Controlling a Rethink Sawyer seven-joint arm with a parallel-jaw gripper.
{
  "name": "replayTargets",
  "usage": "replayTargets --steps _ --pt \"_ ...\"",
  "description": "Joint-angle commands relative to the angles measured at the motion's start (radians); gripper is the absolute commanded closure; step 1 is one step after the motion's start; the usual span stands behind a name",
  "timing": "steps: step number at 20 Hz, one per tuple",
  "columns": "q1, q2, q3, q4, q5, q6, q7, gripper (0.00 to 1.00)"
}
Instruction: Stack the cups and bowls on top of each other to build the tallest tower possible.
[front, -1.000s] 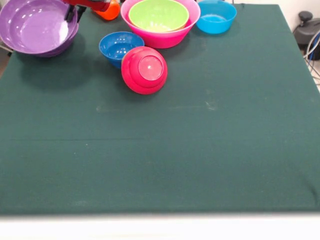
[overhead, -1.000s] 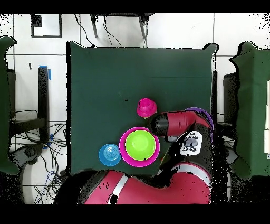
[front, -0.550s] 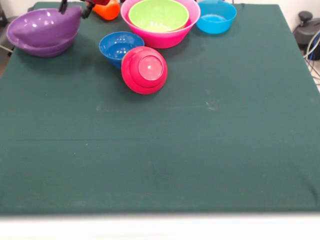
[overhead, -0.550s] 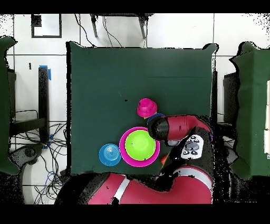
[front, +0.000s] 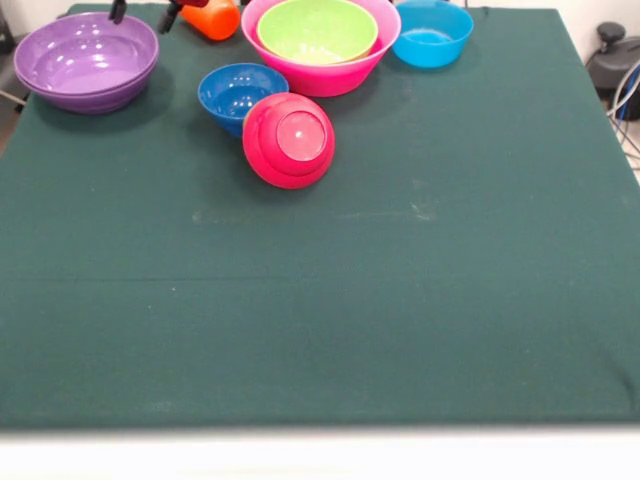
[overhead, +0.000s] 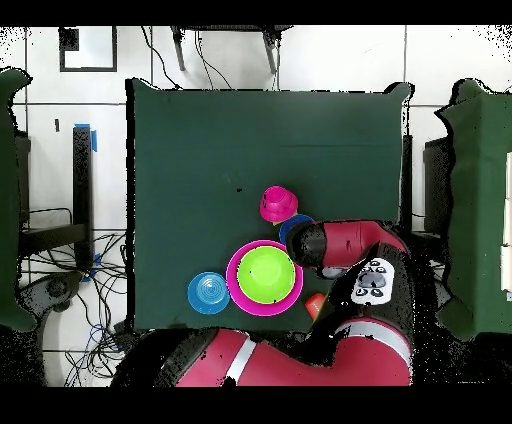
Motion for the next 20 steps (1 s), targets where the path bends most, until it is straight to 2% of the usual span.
replayTargets --steps 1,6,10,20 --pt "0.020 0.005 0.106 -0.025 -0.036 0.072 -0.056 0.00" --pt "-0.006 0.005 0.147 -0.048 -0.012 0.072 -0.076 0.00" --pt "-0.051 0.063 0.210 -0.086 0.011 0.004 -0.064 0.00" --pt "-0.085 0.108 0.247 -0.107 -0.019 -0.049 -0.040 0.00"
